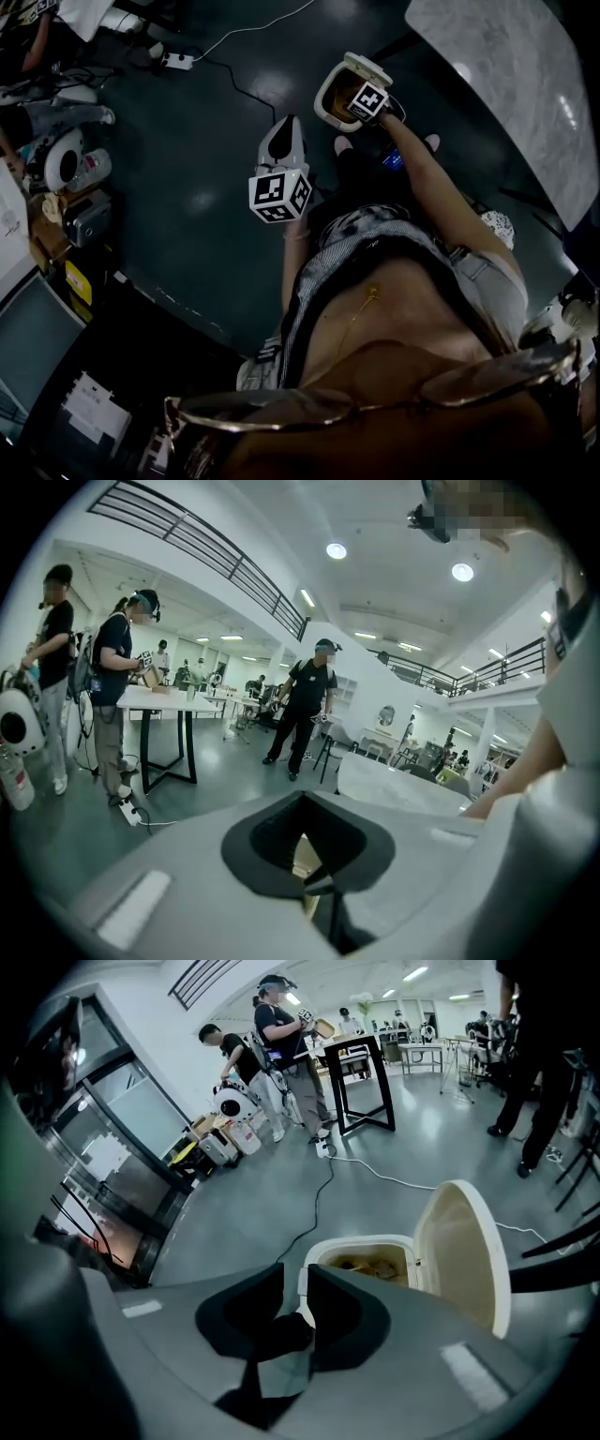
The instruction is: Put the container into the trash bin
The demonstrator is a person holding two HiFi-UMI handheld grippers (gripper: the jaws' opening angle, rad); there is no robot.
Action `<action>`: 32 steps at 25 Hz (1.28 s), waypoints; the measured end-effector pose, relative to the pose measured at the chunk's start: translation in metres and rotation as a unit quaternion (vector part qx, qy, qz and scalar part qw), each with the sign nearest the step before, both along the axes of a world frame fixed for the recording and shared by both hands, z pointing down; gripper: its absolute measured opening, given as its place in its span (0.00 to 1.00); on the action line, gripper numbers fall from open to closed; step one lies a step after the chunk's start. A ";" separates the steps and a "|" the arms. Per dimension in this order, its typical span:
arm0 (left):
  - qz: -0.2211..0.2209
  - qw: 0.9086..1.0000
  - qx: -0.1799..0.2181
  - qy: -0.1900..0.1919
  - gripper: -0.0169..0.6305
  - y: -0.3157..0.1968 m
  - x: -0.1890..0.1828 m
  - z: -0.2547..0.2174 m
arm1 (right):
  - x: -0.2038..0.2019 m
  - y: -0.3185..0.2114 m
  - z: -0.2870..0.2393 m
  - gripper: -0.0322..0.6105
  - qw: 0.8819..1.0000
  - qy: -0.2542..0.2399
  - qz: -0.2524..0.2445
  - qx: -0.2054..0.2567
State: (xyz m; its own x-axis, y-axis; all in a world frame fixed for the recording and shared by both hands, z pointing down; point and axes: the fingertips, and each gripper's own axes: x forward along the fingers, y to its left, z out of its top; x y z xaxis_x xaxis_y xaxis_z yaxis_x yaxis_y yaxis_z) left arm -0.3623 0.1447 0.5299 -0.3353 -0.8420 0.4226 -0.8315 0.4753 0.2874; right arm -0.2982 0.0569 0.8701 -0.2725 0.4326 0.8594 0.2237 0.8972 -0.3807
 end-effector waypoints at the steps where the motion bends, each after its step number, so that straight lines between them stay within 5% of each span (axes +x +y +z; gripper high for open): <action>1: 0.003 1.000 0.001 0.001 0.03 -0.001 0.001 0.001 | 0.000 0.000 -0.003 0.20 1.000 -0.004 -0.001 -0.001; 4: 0.011 1.000 0.001 0.002 0.03 -0.006 0.004 0.003 | -0.002 0.001 -0.017 0.09 1.000 -0.022 -0.006 -0.006; 17: 0.051 0.999 -0.009 0.009 0.03 -0.027 0.024 0.017 | -0.001 0.017 -0.087 0.09 0.992 -0.104 -0.056 -0.038; 25: 0.076 0.997 0.004 0.004 0.03 -0.047 0.038 0.010 | -0.002 0.009 -0.195 0.09 0.972 -0.228 -0.045 -0.022; 32: 0.110 0.994 0.022 -0.010 0.03 -0.069 0.053 -0.007 | 0.012 -0.006 -0.283 0.09 0.943 -0.333 0.007 0.013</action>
State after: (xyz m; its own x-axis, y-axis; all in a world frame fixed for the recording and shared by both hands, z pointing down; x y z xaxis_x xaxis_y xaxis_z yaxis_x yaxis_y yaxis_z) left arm -0.3089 0.0761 0.5233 -0.1491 -0.9136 0.3783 -0.9195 0.2689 0.2869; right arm -0.2859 0.0509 0.5874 -0.7606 0.4055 0.5070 0.3932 0.9092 -0.1372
